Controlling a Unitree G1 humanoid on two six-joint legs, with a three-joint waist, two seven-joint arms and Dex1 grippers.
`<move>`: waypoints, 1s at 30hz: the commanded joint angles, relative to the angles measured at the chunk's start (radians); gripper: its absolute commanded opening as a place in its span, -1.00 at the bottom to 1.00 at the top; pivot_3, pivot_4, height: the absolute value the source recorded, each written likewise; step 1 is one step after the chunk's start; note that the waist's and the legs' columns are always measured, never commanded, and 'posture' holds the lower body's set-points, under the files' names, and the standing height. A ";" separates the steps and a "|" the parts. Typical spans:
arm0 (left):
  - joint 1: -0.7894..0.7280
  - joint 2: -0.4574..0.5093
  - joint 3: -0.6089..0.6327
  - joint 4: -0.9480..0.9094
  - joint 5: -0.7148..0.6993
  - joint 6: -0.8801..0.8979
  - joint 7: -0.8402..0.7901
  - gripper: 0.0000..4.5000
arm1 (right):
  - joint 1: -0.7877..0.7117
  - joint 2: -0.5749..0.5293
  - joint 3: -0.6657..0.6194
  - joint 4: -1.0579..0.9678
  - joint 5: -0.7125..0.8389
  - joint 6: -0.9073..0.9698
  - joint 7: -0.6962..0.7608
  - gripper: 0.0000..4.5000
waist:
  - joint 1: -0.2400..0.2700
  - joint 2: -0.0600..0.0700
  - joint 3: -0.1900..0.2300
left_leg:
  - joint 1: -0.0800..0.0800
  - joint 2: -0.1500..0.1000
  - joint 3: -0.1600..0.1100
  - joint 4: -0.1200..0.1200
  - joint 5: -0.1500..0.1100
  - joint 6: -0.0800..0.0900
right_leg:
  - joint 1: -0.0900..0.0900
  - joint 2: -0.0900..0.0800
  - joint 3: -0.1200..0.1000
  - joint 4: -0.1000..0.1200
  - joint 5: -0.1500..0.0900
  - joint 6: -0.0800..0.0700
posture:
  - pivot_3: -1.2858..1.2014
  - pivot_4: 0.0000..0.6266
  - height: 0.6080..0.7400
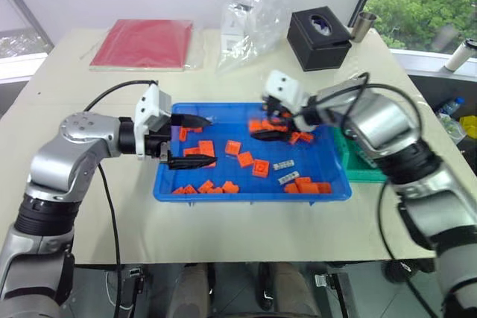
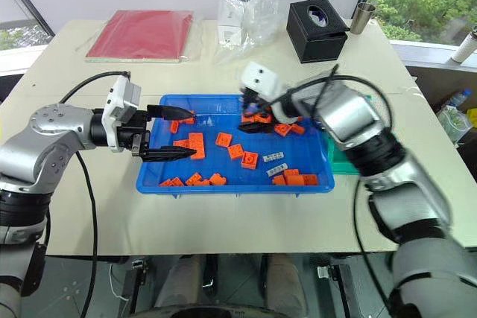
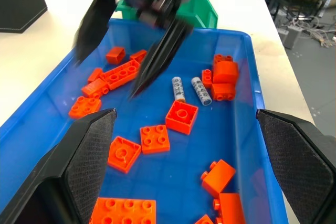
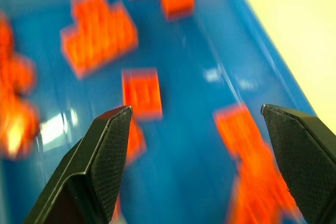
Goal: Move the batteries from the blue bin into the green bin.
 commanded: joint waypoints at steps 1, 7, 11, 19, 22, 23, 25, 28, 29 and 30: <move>0.003 0.000 0.011 -0.034 -0.003 -0.021 -0.003 1.00 | 0.033 -0.049 0.022 0.015 -0.046 -0.122 0.146 0.79 | -0.006 0.000 0.000 | 0.000 0.000 0.000 0.000 0.000 0.000 | 0.000 0.000 0.000 0.000 0.000 0.000 | 0.03 -0.52 0.94; 0.021 0.008 0.009 -0.053 -0.002 -0.024 -0.014 1.00 | 0.102 -0.023 0.026 0.087 -0.140 -0.228 0.175 0.79 | -0.004 0.001 0.000 | 0.001 0.002 0.001 0.000 0.000 0.000 | -0.001 0.002 0.000 0.002 0.000 0.000 | 0.03 -0.52 0.94; 0.018 0.015 0.012 -0.054 -0.002 -0.022 -0.018 1.00 | 0.135 -0.002 0.022 0.096 -0.180 -0.267 0.183 0.79 | 0.001 0.001 0.000 | 0.001 0.002 0.001 0.001 0.000 0.000 | -0.001 0.002 0.000 0.002 0.000 0.000 | 0.03 -0.52 0.94; 0.018 0.025 0.008 -0.075 -0.006 -0.013 -0.026 1.00 | 0.194 0.025 0.014 0.110 -0.247 -0.315 0.188 0.19 | 0.000 0.001 0.000 | 0.001 0.001 0.001 0.001 0.000 0.000 | 0.000 0.001 0.000 0.002 0.000 0.000 | 0.03 -0.52 0.94; 0.011 0.027 0.012 -0.071 -0.009 -0.011 -0.028 1.00 | 0.219 0.023 0.000 0.082 -0.253 -0.308 0.196 -0.49 | 0.000 0.000 0.000 | 0.001 0.001 0.001 0.001 0.000 0.000 | 0.000 0.001 0.000 0.002 0.000 0.000 | 0.03 -0.52 0.94; 0.008 0.028 0.012 -0.067 -0.009 -0.012 -0.030 1.00 | 0.225 0.023 -0.010 0.066 -0.250 -0.297 0.196 -0.70 | 0.000 0.000 0.000 | 0.001 0.001 0.001 0.001 0.000 0.000 | 0.000 0.001 0.000 0.002 0.000 0.000 | 0.03 -0.52 0.94; 0.005 0.028 0.011 -0.061 -0.007 -0.013 -0.032 1.00 | 0.230 0.026 -0.029 0.043 -0.245 -0.278 0.193 -0.98 | 0.000 0.000 0.000 | 0.001 0.001 0.001 0.001 0.000 0.000 | 0.000 0.001 0.000 0.002 0.000 0.000 | 0.03 -0.52 0.94; 0.004 0.027 0.004 -0.055 -0.003 -0.016 -0.038 1.00 | 0.216 0.042 -0.121 -0.039 -0.178 -0.170 0.170 -0.98 | 0.001 0.000 0.000 | 0.001 0.001 0.001 0.001 0.000 0.000 | 0.000 0.001 0.000 0.002 0.000 0.000 | 0.03 -0.52 0.94; 0.005 0.026 0.001 -0.055 -0.003 -0.016 -0.041 1.00 | 0.204 0.044 -0.168 -0.072 -0.154 -0.127 0.150 -0.98 | 0.000 0.001 0.000 | 0.001 0.001 0.001 0.001 0.000 0.000 | 0.000 0.001 0.000 0.002 0.000 0.000 | 0.03 -0.52 0.94; 0.006 0.025 -0.001 -0.056 -0.004 -0.014 -0.043 1.00 | 0.192 0.037 -0.212 -0.105 -0.138 -0.076 0.130 -0.98 | 0.001 0.001 0.000 | 0.001 0.001 0.001 0.001 0.000 0.000 | 0.000 0.001 0.000 0.002 0.000 0.000 | 0.03 -0.52 0.94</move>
